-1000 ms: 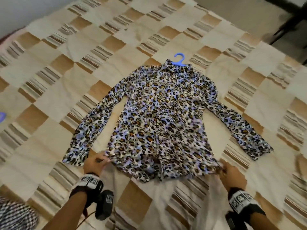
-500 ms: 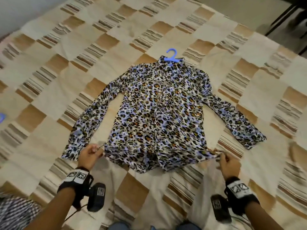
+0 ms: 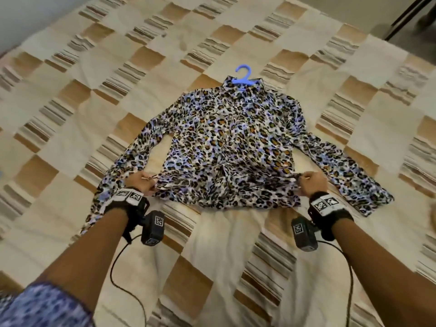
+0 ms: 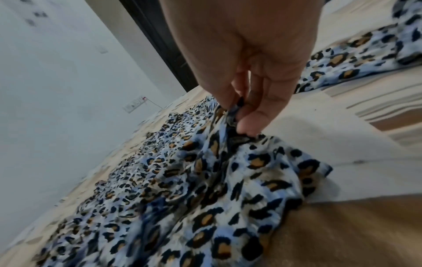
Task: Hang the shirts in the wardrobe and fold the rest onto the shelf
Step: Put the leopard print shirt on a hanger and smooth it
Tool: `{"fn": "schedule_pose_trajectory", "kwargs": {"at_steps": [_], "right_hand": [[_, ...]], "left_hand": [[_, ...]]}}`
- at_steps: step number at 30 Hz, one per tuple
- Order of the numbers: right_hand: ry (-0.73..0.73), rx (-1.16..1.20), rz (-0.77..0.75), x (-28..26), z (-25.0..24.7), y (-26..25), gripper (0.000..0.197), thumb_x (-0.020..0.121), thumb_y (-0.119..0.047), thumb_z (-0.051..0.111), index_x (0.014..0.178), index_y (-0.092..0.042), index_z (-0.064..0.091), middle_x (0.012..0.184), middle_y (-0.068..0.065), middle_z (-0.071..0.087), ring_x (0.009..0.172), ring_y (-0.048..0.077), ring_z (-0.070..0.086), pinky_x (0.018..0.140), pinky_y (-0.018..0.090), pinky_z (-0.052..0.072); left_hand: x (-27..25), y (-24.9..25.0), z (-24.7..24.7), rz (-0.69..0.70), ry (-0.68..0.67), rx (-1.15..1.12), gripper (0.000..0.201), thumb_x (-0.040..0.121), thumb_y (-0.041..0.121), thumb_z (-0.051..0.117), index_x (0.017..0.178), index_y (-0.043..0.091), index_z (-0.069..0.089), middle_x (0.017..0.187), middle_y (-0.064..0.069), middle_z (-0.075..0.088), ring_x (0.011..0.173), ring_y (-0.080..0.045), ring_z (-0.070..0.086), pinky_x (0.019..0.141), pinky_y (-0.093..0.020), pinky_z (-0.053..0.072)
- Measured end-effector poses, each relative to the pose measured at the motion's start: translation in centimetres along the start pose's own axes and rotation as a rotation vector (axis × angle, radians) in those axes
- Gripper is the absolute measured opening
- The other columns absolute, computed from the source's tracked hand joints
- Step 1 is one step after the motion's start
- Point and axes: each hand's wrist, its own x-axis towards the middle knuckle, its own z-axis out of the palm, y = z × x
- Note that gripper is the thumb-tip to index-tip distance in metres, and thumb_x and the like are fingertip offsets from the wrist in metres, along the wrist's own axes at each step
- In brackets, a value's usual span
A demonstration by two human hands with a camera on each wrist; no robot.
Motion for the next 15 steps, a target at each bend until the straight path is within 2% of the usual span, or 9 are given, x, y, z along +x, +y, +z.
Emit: {"fn": "schedule_pose_trajectory", "kwargs": {"at_steps": [2,4,5,7,9,11,12,14,15], "right_hand": [[-0.019,0.076,-0.037,-0.8,0.0,0.5,0.02,0.094,-0.01,0.047,0.09,-0.002,0.064,0.087,0.022,0.067,0.077,0.032,0.066,0.069,0.038,0.054],[-0.118,0.363,-0.003,-2.3,-0.9,0.6,0.019,0.097,-0.004,0.041,0.094,-0.002,0.059,0.083,0.024,0.066,0.064,0.028,0.069,0.067,0.042,0.059],[-0.167,0.549,0.05,-3.4,-1.7,0.7,0.021,0.097,0.002,0.038,0.094,-0.003,0.058,0.08,0.022,0.066,0.058,0.022,0.069,0.061,0.036,0.06],[-0.225,0.799,0.112,-6.2,-4.2,1.0,0.029,0.094,0.011,0.034,0.09,-0.004,0.058,0.083,0.016,0.065,0.065,0.02,0.07,0.057,0.024,0.058],[-0.275,0.933,0.141,-8.6,-6.3,2.2,0.03,0.092,0.014,0.034,0.09,-0.002,0.06,0.095,0.011,0.065,0.077,0.022,0.068,0.059,0.021,0.058],[-0.327,0.986,0.166,-10.5,-7.3,3.9,0.03,0.091,0.015,0.034,0.091,-0.001,0.059,0.1,0.011,0.064,0.077,0.019,0.07,0.059,0.023,0.058],[-0.349,0.971,0.175,-11.1,-7.2,4.9,0.029,0.091,0.015,0.033,0.092,0.0,0.058,0.098,0.012,0.064,0.074,0.016,0.07,0.059,0.024,0.058],[-0.39,0.936,0.193,-12.5,-6.1,6.6,0.028,0.092,0.015,0.032,0.097,0.002,0.057,0.087,0.01,0.067,0.069,0.015,0.07,0.058,0.025,0.058],[-0.377,0.915,0.2,-13.0,-5.5,7.4,0.028,0.092,0.014,0.032,0.099,0.002,0.056,0.078,0.009,0.066,0.065,0.018,0.068,0.057,0.025,0.058]], "left_hand": [[-1.2,-0.1,-0.1,-0.033,-0.015,-0.104,0.029,0.093,-0.001,0.05,0.069,0.014,0.052,0.037,0.013,0.055,0.035,0.002,0.054,0.041,-0.013,0.048],[-3.1,-0.2,-0.8,-0.092,-0.05,-0.392,0.048,0.098,0.0,0.038,0.059,0.015,0.061,0.042,0.008,0.057,0.039,-0.003,0.057,0.045,-0.018,0.052],[-4.3,-0.4,-1.4,-0.103,-0.05,-0.504,0.046,0.099,0.002,0.035,0.066,0.013,0.065,0.052,0.005,0.06,0.042,-0.007,0.06,0.049,-0.023,0.055],[-7.2,-1.3,-2.7,-0.086,-0.006,-0.565,0.025,0.099,0.005,0.035,0.093,0.011,0.058,0.074,-0.003,0.065,0.053,-0.012,0.065,0.056,-0.032,0.058],[-9.8,-3.4,-3.7,-0.051,0.021,-0.563,0.019,0.101,0.009,0.033,0.097,0.009,0.051,0.081,-0.006,0.065,0.055,-0.01,0.066,0.052,-0.026,0.056],[-12.3,-5.7,-3.9,-0.068,0.074,-0.513,0.018,0.102,0.01,0.032,0.1,0.01,0.05,0.081,-0.007,0.058,0.045,-0.003,0.06,0.044,-0.017,0.05],[-13.0,-7.1,-3.7,-0.089,0.098,-0.504,0.018,0.102,0.01,0.032,0.108,0.01,0.049,0.083,-0.007,0.054,0.042,-0.001,0.057,0.043,-0.016,0.049],[-14.5,-9.4,-3.0,-0.113,0.102,-0.548,0.03,0.101,0.008,0.034,0.129,0.012,0.044,0.088,-0.008,0.052,0.044,-0.003,0.059,0.048,-0.018,0.053],[-15.2,-10.2,-2.6,-0.113,0.081,-0.585,0.034,0.101,0.006,0.034,0.134,0.013,0.041,0.088,-0.008,0.052,0.048,-0.007,0.062,0.054,-0.023,0.057]]}}
